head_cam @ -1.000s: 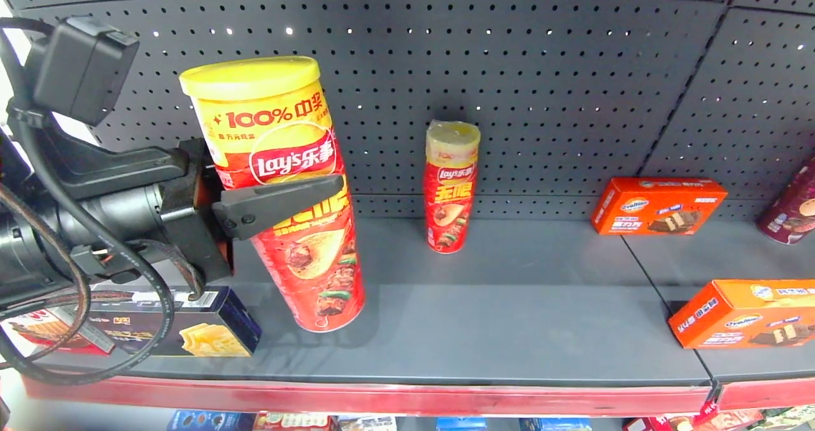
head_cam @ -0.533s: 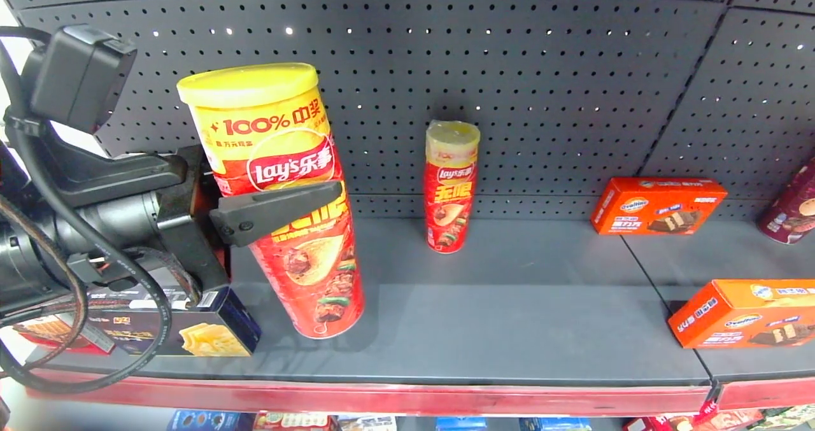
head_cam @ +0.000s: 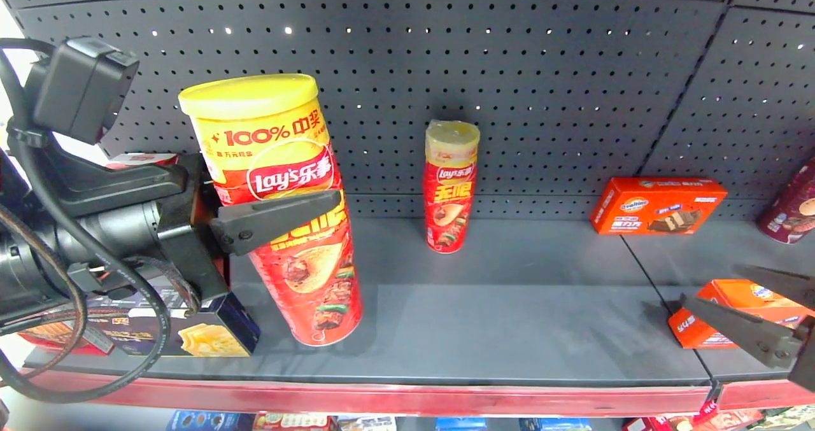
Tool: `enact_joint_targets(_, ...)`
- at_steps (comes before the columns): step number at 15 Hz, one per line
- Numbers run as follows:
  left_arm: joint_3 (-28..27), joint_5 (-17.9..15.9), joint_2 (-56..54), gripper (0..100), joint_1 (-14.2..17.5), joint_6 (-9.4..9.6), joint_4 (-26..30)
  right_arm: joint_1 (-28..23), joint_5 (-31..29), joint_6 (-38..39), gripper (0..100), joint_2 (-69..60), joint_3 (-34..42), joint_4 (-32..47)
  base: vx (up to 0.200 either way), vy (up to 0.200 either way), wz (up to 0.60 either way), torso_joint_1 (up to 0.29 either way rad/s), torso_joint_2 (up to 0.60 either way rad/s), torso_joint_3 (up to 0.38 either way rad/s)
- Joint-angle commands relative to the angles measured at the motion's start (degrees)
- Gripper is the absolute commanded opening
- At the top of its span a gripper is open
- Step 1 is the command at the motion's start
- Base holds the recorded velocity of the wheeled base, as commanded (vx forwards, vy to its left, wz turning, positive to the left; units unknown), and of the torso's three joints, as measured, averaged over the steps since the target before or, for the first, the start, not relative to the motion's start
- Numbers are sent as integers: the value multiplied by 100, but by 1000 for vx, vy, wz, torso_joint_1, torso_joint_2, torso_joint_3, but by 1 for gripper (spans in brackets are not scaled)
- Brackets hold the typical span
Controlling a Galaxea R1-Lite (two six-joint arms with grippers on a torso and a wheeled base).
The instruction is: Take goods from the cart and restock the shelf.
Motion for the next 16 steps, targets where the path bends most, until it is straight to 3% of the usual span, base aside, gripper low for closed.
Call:
enact_joint_targets(1,11,0,11,0,5,-2,-7,-64,278,12,100,934,-373,-282,0,0,0,0,0,0)
enact_joint_targets(4,2,-9,20,0,5,-2,-7,-81,744,-454,100,1865,-1128,-634,0,0,0,0,0,0)
enact_joint_targets(8,2,-9,20,0,5,-10,10,7,1939,-682,100,2858,-2148,-845,0,0,0,0,0,0)
enact_joint_targets(9,20,0,3,0,5,-125,10,-2,2308,-691,100,3184,-2605,-810,0,0,0,0,0,0)
enact_joint_targets(16,-77,-9,64,0,-4,-160,-7,200,2985,-946,100,4616,-4679,-660,0,0,0,0,0,0)
